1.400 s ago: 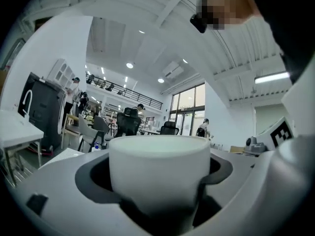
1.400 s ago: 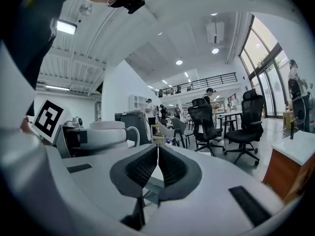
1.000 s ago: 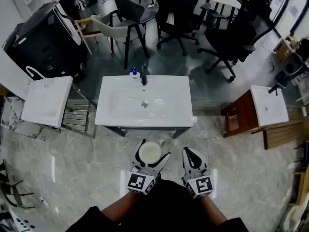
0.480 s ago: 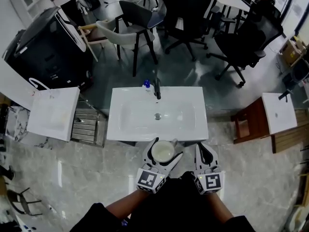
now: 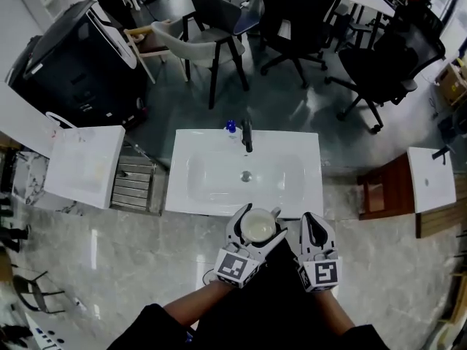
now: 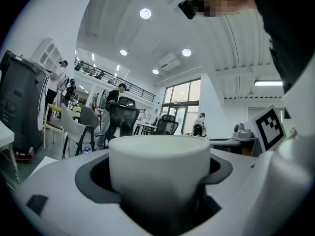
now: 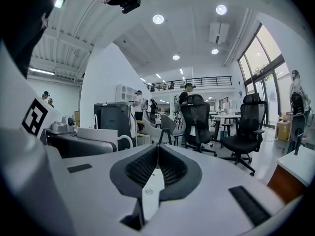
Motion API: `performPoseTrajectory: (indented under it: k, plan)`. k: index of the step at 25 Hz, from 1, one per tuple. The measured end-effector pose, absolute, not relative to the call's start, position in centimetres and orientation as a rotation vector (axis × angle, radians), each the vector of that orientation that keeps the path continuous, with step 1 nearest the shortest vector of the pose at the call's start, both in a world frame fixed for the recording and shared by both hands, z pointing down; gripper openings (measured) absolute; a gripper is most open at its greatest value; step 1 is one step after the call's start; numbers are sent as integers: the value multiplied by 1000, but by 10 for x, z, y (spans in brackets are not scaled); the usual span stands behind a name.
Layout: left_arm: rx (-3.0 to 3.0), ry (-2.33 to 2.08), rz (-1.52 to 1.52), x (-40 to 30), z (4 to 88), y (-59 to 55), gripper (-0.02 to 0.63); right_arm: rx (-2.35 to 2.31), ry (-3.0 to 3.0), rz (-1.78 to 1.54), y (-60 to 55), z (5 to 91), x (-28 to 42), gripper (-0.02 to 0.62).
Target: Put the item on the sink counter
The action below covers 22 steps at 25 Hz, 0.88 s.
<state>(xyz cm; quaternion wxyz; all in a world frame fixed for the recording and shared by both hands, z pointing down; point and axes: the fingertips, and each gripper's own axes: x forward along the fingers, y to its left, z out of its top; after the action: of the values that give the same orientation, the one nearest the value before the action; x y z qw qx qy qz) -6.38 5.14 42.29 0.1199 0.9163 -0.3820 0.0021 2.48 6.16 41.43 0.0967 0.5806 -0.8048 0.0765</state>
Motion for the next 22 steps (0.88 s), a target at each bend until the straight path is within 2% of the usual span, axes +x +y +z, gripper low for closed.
performPoseTrajectory:
  k: [6, 14, 22]
  plan:
    - [2692, -1106, 51, -44, 436, 2, 455, 1667, -2503, 276, 2, 417, 20, 32]
    - [2739, -1090, 174, 12, 459, -82, 454, 1684, -2561, 325, -81, 420, 68, 32]
    - [2698, -1123, 300, 34, 506, -160, 455, 1681, -2521, 387, -152, 440, 101, 32]
